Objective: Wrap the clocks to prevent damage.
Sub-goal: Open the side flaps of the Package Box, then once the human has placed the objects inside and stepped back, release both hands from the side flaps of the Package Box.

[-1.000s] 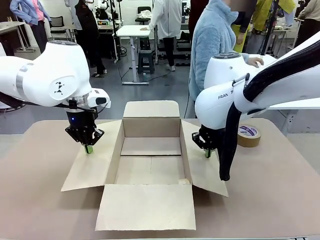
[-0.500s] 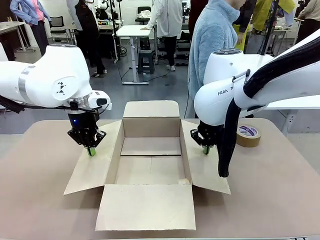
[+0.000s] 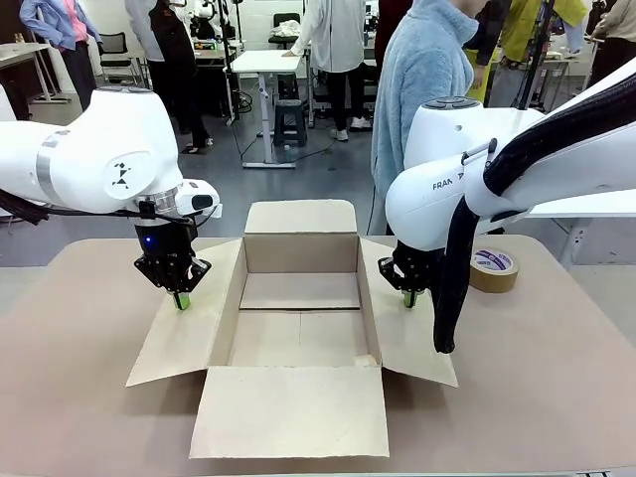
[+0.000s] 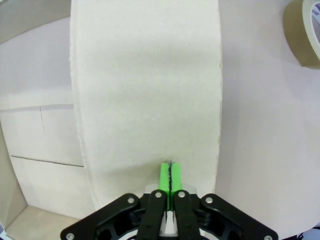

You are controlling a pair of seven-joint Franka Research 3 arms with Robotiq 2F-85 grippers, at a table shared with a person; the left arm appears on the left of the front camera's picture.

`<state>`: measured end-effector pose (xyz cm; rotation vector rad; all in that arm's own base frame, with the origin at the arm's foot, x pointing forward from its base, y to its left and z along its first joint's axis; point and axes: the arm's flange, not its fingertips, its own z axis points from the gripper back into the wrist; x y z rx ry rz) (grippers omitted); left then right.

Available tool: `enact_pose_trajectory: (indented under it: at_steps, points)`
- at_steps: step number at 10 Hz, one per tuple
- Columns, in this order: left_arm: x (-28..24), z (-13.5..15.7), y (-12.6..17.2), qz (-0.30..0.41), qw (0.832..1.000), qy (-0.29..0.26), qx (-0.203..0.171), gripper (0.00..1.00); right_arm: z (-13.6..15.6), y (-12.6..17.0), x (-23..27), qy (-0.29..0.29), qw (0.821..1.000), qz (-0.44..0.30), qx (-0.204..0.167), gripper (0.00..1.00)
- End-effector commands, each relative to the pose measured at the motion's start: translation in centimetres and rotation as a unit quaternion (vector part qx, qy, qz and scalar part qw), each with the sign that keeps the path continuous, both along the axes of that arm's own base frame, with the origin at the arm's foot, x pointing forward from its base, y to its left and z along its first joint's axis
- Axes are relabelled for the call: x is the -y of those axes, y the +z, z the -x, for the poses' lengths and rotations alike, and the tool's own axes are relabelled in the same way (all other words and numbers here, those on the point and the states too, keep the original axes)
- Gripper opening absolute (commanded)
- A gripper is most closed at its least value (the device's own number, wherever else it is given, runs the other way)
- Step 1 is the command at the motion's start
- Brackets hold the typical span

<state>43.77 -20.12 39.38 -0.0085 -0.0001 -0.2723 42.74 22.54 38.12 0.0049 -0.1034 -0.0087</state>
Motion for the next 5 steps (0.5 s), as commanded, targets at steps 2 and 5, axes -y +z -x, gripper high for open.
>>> enact_pose_trajectory:
  at_steps: [2, 5]
  points:
    - [-0.07, 0.03, 0.22, -0.004, 1.0, 0.003, 0.004, 0.0, 0.18, -0.26, -0.17, -0.002, 1.0, 0.001, -0.002, 0.01]
    - [-0.07, 0.03, 0.22, -0.004, 1.0, 0.003, 0.004, 0.0, 0.18, -0.26, -0.17, -0.002, 1.0, 0.001, -0.002, 0.01]
